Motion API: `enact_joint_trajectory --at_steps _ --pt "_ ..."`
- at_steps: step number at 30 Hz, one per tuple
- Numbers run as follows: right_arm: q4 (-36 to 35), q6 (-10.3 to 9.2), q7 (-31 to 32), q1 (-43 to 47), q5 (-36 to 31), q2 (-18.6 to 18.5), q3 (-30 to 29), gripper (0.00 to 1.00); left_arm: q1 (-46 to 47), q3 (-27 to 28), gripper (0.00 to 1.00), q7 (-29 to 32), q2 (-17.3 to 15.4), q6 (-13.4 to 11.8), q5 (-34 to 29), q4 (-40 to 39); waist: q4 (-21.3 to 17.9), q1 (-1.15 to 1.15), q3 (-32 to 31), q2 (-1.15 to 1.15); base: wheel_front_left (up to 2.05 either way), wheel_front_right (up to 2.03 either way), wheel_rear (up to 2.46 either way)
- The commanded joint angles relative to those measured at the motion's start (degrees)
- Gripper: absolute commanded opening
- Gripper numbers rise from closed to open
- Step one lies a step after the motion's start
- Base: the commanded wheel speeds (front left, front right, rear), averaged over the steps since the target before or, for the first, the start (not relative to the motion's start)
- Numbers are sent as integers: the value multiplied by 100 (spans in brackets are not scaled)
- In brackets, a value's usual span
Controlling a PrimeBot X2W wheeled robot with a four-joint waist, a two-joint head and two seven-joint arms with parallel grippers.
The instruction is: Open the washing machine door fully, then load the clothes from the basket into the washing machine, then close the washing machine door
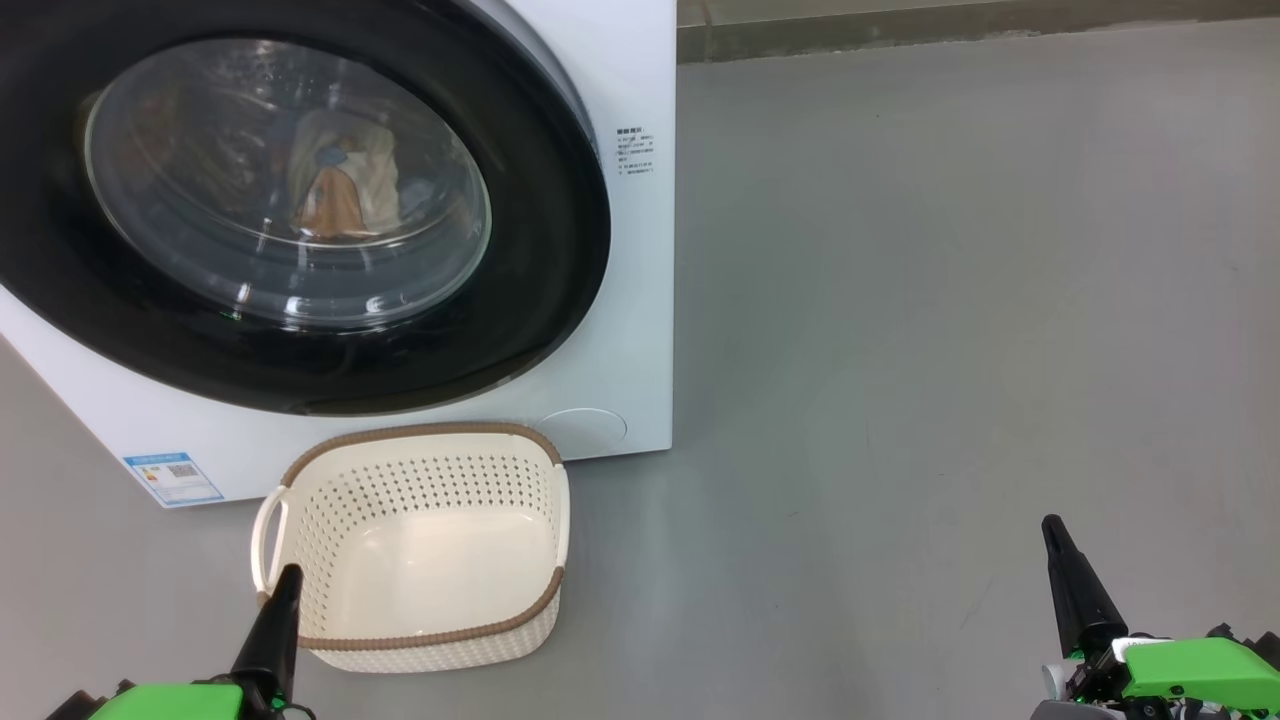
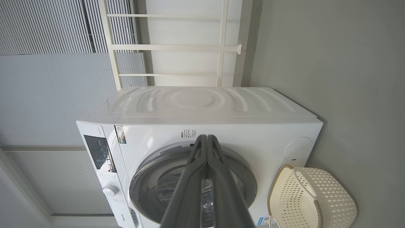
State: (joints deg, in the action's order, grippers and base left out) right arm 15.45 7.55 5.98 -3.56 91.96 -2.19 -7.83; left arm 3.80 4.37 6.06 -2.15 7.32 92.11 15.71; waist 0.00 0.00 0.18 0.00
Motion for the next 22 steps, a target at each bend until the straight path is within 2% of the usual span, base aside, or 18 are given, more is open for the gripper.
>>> enact_joint_trajectory --at_steps 1,22 --pt "-143 -6 50 -262 21 -69 132 0 238 203 0 33 -86 17 16 -166 0 0 0 0 0 0 0" --pt "-143 -6 50 -262 21 -69 132 0 238 208 0 37 -82 17 12 -166 0 0 0 0 0 0 0"
